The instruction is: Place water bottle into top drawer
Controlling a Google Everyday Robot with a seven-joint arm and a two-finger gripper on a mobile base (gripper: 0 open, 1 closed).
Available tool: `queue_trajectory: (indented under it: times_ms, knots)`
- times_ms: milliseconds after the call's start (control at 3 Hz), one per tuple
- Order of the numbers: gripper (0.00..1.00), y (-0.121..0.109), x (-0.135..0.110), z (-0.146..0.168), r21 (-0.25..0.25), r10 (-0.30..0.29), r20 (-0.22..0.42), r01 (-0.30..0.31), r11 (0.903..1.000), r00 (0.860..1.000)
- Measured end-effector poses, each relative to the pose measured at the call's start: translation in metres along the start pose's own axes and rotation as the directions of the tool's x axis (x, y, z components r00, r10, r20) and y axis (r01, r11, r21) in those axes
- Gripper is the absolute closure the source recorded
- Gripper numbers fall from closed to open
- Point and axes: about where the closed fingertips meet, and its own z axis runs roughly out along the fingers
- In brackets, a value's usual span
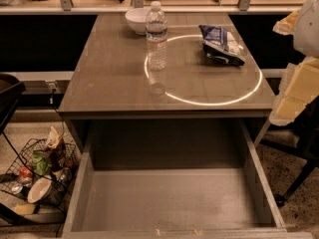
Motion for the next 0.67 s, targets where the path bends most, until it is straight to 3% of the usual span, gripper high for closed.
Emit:
queue_trajectory:
  times_ms: [333, 667]
  knots:
    - [0.0, -0.001, -0.001, -0.001, 0.007, 0.001, 0.006, -0.001, 1.0, 1.0]
    - [0.0, -0.025, -0.002, 0.008, 0.078, 0.056, 0.138, -0.067, 0.9947, 0.989]
